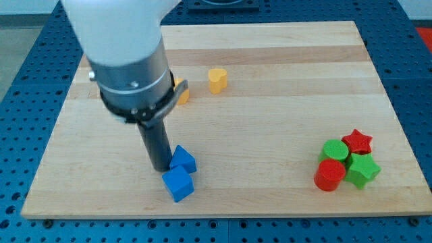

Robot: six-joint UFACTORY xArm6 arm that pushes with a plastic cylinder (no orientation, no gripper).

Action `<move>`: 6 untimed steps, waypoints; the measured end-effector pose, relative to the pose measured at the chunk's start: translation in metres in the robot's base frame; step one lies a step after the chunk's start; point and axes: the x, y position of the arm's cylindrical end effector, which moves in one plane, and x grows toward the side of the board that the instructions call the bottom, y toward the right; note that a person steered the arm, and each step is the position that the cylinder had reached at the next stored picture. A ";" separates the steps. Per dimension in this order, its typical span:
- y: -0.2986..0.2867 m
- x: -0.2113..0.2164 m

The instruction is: Move the blue triangle below the yellow hexagon

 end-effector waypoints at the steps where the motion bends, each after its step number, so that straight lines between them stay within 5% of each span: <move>1: -0.008 -0.013; 3: 0.066 -0.064; 4: 0.113 -0.030; 6: 0.103 0.041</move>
